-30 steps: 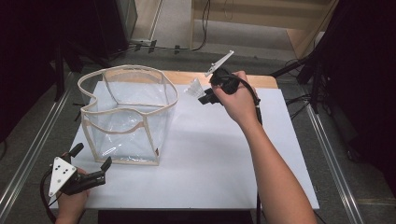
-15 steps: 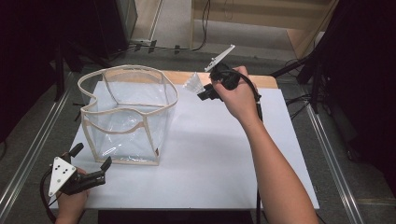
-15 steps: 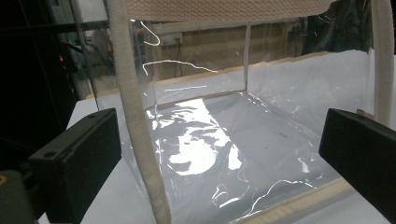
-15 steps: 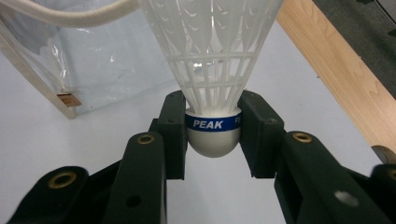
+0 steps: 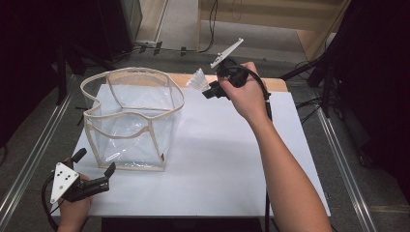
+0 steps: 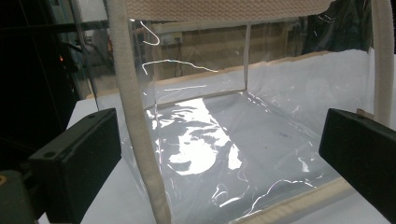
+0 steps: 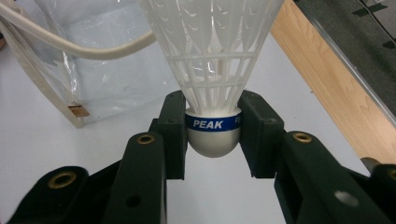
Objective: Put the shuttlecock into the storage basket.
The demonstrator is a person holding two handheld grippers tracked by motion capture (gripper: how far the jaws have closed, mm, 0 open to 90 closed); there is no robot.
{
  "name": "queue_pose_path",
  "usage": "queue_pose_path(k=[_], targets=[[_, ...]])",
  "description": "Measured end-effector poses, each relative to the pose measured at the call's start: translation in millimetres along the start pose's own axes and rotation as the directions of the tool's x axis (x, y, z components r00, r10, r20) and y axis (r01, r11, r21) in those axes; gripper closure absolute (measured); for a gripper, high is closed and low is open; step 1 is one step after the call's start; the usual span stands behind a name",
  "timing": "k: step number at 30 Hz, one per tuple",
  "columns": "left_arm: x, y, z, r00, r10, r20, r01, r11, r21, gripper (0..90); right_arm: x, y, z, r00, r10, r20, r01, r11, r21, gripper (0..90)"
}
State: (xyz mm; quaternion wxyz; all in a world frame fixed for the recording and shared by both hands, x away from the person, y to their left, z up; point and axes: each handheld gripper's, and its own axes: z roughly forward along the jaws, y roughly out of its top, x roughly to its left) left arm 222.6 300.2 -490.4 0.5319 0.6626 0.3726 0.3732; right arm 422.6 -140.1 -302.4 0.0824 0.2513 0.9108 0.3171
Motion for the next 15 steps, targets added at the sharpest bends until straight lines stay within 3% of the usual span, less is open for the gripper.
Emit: queue_pose_path(k=[15], targets=[[-0.1, -0.1, 0.2, 1.0000, -0.002, 0.000, 0.002, 1.0000, -0.002, 0.0, 4.7, 13.2, -0.4, 0.9998, -0.020, -0.011, 0.020, 1.000, -0.015, 62.0]])
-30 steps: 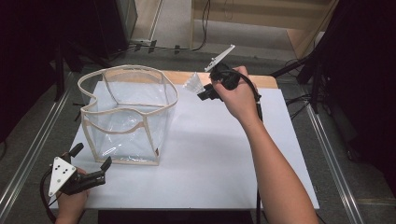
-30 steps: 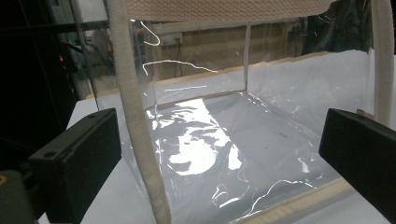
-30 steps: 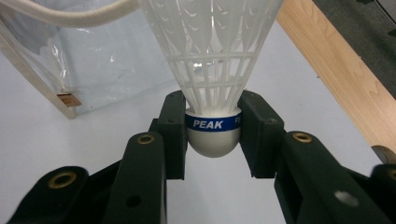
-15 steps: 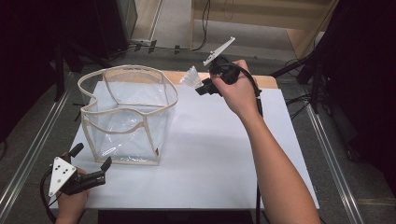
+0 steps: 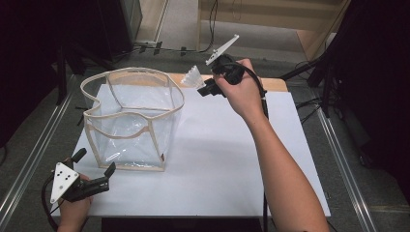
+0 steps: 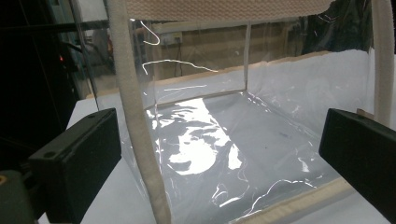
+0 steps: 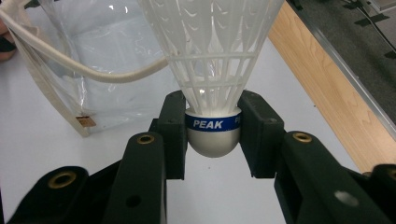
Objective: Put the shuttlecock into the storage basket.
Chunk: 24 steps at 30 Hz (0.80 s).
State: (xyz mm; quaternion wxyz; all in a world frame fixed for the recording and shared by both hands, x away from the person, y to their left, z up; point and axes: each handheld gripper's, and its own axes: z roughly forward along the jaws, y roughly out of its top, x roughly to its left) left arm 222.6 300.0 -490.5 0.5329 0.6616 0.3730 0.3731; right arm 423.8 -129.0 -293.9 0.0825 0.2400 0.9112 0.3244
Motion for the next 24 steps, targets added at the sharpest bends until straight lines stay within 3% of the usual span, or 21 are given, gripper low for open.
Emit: queue_pose_path(k=[24], targets=[[0.1, 0.1, 0.1, 1.0000, -0.002, 0.000, 0.002, 1.0000, 0.002, 0.0, 14.1, 19.9, 12.6, 0.9991, -0.029, -0.032, 0.029, 0.999, -0.023, 62.0]])
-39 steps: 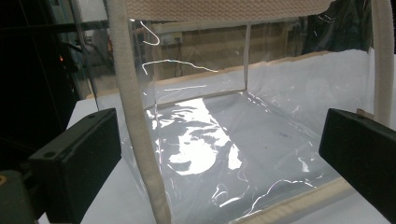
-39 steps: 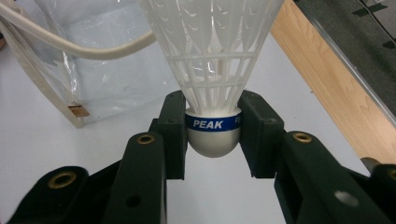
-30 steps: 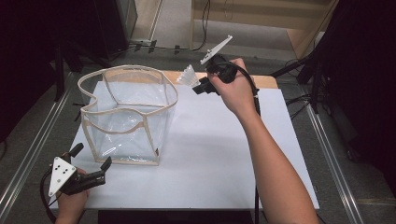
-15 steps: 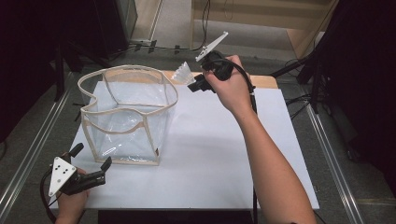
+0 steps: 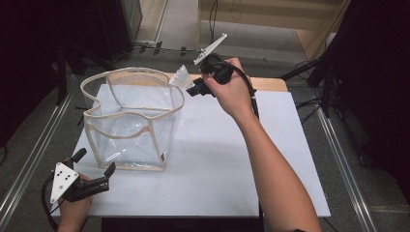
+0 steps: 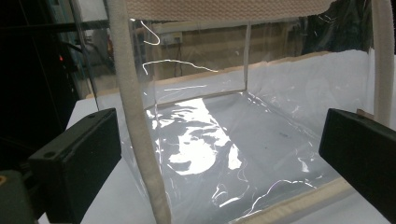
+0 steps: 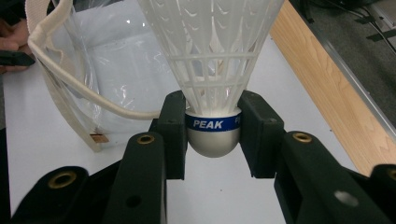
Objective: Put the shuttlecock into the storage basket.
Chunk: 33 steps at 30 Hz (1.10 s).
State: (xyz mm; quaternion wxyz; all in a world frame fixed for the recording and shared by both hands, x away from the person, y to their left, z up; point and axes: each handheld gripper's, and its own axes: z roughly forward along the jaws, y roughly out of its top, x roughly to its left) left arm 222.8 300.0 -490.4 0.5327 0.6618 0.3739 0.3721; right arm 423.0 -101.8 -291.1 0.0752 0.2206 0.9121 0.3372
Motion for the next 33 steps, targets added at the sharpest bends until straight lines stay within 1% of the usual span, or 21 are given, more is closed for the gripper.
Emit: queue_pose_path(k=[2, 4, 12, 13, 18, 21, 25, 29, 30, 31, 32, 33], targets=[[0.1, 0.0, 0.0, 1.0000, 0.001, 0.000, -0.001, 1.0000, 0.000, 0.0, 0.4, 1.5, 1.7, 0.9999, -0.015, -0.004, 0.015, 1.000, -0.006, 62.0], [0.1, 0.0, -0.1, 1.0000, 0.000, 0.000, 0.000, 1.0000, 0.000, 0.0, 1.6, 2.5, 1.9, 1.0000, -0.009, -0.004, 0.009, 1.000, -0.004, 62.0], [0.1, 0.0, 0.0, 1.0000, 0.000, 0.000, 0.000, 1.0000, 0.001, 0.0, 4.8, 7.6, 6.7, 0.9995, -0.025, -0.019, 0.025, 1.000, -0.013, 62.0], [0.0, 0.0, 0.0, 1.0000, 0.001, 0.000, -0.001, 1.0000, 0.001, 0.0, 5.5, 8.2, 6.9, 0.9996, -0.021, -0.019, 0.021, 1.000, -0.009, 62.0], [-0.1, 0.0, -0.1, 1.0000, 0.000, 0.000, 0.000, 1.0000, 0.000, 0.0, 7.8, 11.9, 7.9, 0.9993, -0.028, -0.023, 0.028, 0.999, -0.015, 62.0], [-0.1, 0.0, 0.0, 1.0000, 0.000, 0.000, 0.000, 1.0000, 0.000, 0.0, 8.8, 14.8, 8.7, 0.9989, -0.038, -0.026, 0.038, 0.999, -0.016, 62.0], [-0.1, 0.0, -0.1, 1.0000, 0.000, 0.000, 0.000, 1.0000, 0.000, 0.0, 11.3, 18.7, 9.2, 0.9990, -0.036, -0.026, 0.036, 0.999, -0.021, 62.0], [0.0, 0.0, -0.1, 1.0000, -0.001, 0.000, 0.001, 1.0000, 0.000, 0.0, 14.1, 22.3, 11.9, 0.9983, -0.045, -0.035, 0.044, 0.999, -0.028, 62.0], [0.0, 0.0, -0.1, 1.0000, -0.001, 0.000, 0.001, 1.0000, 0.000, 0.0, 15.0, 23.1, 12.8, 0.9985, -0.041, -0.036, 0.041, 0.999, -0.023, 62.0], [0.0, 0.0, -0.1, 1.0000, 0.000, 0.000, 0.000, 1.0000, -0.001, 0.0, 15.1, 23.8, 14.3, 0.9978, -0.052, -0.040, 0.051, 0.998, -0.025, 62.1], [0.0, 0.0, -0.1, 1.0000, 0.000, -0.001, 0.000, 1.0000, 0.000, 0.0, 16.3, 24.5, 15.3, 0.9982, -0.046, -0.039, 0.045, 0.999, -0.021, 62.1], [-0.1, -0.1, 0.0, 1.0000, 0.000, -0.003, 0.000, 1.0000, 0.000, 0.0, 16.6, 25.0, 16.8, 0.9978, -0.051, -0.042, 0.050, 0.998, -0.024, 62.0]])
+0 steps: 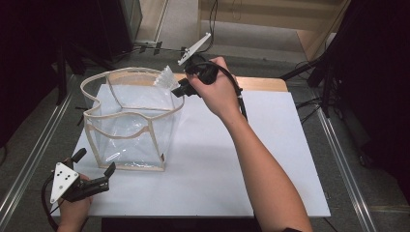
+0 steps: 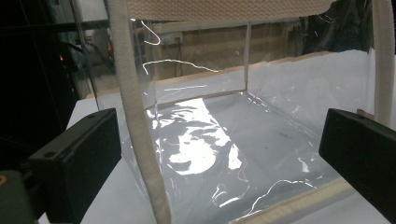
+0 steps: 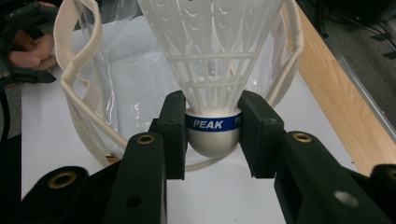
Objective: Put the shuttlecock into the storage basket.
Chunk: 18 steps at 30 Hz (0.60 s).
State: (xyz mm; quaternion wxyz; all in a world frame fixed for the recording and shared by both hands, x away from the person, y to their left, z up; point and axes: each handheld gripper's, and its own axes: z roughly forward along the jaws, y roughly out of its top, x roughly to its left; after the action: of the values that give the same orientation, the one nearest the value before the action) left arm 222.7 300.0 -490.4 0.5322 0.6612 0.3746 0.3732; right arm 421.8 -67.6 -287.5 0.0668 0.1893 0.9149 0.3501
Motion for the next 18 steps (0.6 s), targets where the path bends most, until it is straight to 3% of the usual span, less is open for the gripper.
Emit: queue_pose_path(k=[8, 11, 18], targets=[[0.1, 0.0, 0.1, 1.0000, 0.000, 0.001, 0.000, 1.0000, 0.000, 0.0, 1.6, -0.2, 12.8, 0.9998, 0.001, -0.021, -0.001, 1.000, 0.015, 61.1], [0.2, 0.0, -0.1, 1.0000, -0.002, 0.002, 0.002, 1.0000, -0.001, 0.0, 1.2, -2.1, 17.8, 0.9994, -0.008, -0.034, 0.008, 1.000, 0.008, 42.9], [0.5, 0.0, -0.2, 1.0000, -0.006, 0.003, 0.006, 1.0000, -0.003, 0.0, 3.7, -11.4, 12.6, 0.9998, 0.010, 0.016, -0.010, 0.999, -0.032, 14.1]])
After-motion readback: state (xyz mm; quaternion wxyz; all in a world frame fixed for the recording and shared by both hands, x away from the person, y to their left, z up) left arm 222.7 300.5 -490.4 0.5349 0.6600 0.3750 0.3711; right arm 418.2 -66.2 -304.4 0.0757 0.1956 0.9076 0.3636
